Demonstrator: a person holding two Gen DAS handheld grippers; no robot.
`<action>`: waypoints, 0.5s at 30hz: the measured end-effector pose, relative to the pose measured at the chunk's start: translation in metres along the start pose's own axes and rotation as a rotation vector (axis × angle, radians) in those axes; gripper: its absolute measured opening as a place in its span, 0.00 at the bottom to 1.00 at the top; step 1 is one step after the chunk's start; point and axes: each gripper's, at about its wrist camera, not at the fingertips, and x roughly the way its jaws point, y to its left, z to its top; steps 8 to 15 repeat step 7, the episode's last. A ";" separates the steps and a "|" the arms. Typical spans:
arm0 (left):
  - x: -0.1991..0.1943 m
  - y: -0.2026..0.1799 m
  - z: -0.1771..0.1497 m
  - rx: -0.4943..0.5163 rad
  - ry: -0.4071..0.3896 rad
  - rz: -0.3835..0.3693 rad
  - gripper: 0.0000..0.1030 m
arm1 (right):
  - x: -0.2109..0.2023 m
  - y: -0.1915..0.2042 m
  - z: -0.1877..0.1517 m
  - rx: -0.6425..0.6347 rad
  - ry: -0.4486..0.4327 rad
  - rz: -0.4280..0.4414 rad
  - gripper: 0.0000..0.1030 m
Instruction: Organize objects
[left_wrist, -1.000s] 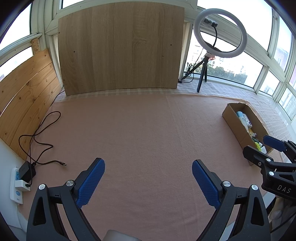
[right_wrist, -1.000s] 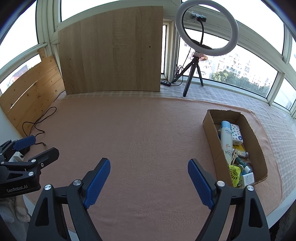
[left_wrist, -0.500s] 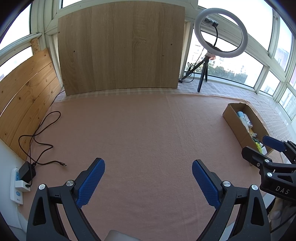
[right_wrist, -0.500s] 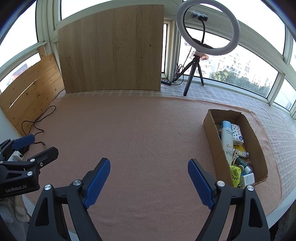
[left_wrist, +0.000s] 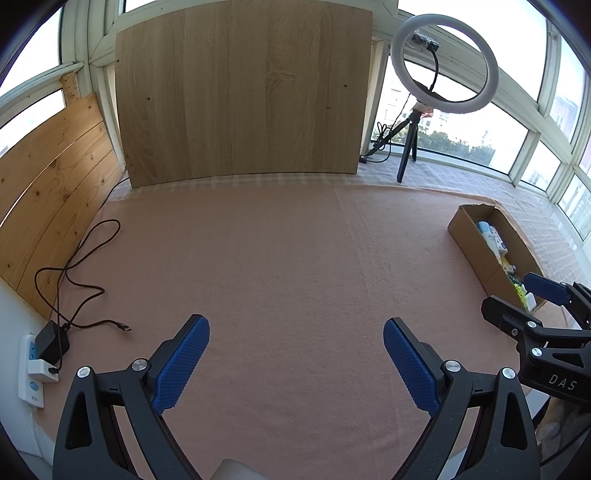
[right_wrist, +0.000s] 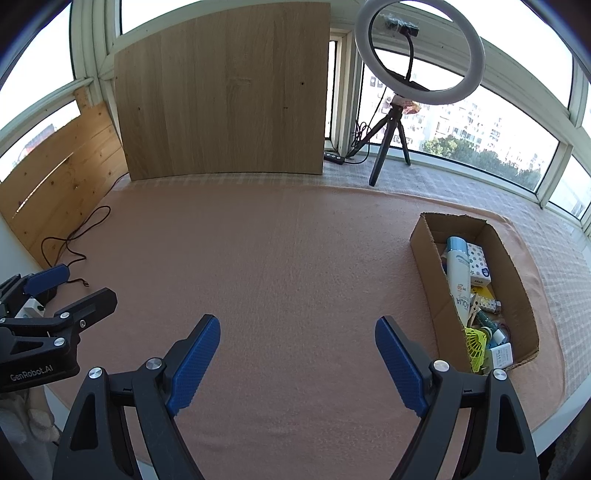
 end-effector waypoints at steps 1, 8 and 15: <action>0.001 0.000 0.000 0.002 0.000 0.001 0.94 | 0.001 0.000 0.000 0.000 0.002 -0.001 0.81; 0.008 -0.001 -0.001 0.009 0.008 -0.008 0.94 | 0.006 0.000 0.000 0.005 0.016 0.000 0.81; 0.008 -0.001 -0.001 0.009 0.008 -0.008 0.94 | 0.006 0.000 0.000 0.005 0.016 0.000 0.81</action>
